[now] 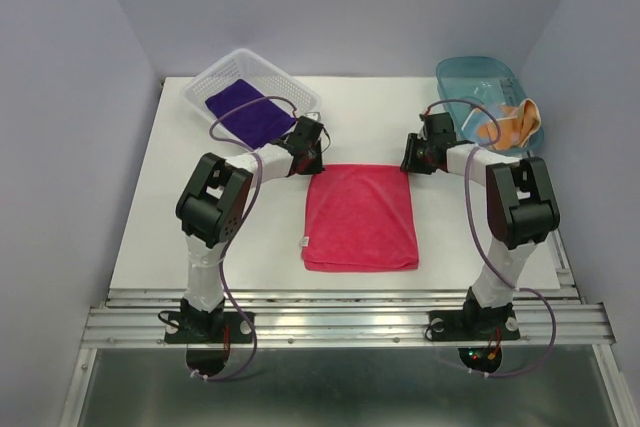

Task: Fold and stack the towels
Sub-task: Fold the towel

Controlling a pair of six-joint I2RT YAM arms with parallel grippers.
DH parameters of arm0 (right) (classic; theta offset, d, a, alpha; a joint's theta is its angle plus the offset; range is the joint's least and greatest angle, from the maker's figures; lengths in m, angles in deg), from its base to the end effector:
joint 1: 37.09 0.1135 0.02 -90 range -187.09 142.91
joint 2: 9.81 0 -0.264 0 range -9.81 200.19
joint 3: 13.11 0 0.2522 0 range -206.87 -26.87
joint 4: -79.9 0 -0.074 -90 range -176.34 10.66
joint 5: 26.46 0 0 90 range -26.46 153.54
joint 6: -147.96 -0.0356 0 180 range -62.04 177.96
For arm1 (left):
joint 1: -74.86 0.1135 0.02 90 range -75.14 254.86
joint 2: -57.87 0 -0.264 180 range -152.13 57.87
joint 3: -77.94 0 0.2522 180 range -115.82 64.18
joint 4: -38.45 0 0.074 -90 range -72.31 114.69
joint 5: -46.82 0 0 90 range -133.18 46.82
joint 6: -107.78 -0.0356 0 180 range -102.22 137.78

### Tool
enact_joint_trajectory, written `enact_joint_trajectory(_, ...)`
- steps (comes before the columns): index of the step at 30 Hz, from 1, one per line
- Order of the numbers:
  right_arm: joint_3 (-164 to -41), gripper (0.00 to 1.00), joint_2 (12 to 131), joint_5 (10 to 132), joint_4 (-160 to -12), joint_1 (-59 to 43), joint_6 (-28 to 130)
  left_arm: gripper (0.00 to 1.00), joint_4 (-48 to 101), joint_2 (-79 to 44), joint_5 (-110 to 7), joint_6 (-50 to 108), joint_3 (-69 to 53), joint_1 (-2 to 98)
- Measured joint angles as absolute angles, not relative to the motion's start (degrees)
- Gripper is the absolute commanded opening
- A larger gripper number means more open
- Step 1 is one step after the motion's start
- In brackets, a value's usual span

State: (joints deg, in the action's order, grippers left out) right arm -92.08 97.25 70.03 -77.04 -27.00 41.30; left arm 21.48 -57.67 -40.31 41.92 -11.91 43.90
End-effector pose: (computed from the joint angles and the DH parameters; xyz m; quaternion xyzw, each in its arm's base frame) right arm 0.3818 0.0720 0.1620 0.0352 0.9411 0.1287 0.3107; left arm 0.3797 -0.2257 0.1681 0.0444 0.9146 -0.1653 0.3664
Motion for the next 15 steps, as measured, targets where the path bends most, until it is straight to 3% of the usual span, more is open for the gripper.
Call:
enact_joint_trajectory(1, -92.1, 0.34, 97.3, 70.4, -77.1, -27.0, 41.5, 0.0, 21.5, -57.7, -40.3, 41.9, -11.9, 43.9)
enact_joint_trajectory(6, -92.3, 0.01, 97.9, 72.1, -77.5, -27.0, 42.6, 0.0, 21.5, -57.7, -40.0, 41.6, -11.9, 43.9)
enact_joint_trajectory(15, -94.9, 0.01, 98.2, 73.2, -76.3, -27.0, 45.3, 0.0, 21.8, -56.9, -38.4, 40.0, -11.8, 43.9)
